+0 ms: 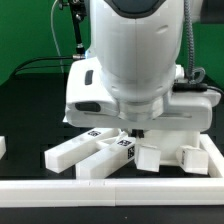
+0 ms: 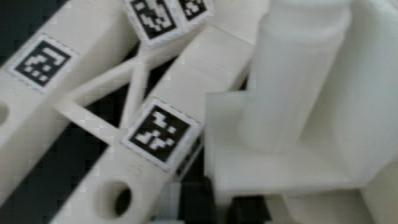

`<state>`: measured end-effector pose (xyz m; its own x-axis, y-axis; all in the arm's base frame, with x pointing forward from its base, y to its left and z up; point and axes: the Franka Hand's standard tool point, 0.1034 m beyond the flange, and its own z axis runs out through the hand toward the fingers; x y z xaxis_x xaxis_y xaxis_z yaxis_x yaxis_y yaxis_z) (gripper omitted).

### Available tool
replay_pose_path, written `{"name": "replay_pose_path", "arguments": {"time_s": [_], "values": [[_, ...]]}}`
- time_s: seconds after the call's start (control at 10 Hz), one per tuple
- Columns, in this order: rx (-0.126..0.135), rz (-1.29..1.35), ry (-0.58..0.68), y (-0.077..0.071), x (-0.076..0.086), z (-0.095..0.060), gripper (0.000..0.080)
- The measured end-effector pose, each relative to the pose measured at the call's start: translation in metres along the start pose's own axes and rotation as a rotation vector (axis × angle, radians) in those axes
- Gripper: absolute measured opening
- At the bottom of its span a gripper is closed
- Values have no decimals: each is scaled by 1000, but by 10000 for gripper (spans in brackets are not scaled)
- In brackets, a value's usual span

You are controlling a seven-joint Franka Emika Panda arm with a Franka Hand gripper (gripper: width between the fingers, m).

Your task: Assemble chair

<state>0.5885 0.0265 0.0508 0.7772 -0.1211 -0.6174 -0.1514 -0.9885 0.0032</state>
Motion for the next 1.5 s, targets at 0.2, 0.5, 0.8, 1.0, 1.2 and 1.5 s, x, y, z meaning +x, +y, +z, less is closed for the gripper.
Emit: {"name": "replay_pose_path", "arguments": {"time_s": [0.2,0.5,0.8,1.0,1.2,1.5], "values": [[1,4,-4,-4,-1,2,28],[2,4,17,-6,4,2,86],[4,7,17,-4,4,2,406],[5,9,17,-3,4,2,541],[7,14,8,-2,3,4,628],[9,27,6,2,-1,13,649]]}}
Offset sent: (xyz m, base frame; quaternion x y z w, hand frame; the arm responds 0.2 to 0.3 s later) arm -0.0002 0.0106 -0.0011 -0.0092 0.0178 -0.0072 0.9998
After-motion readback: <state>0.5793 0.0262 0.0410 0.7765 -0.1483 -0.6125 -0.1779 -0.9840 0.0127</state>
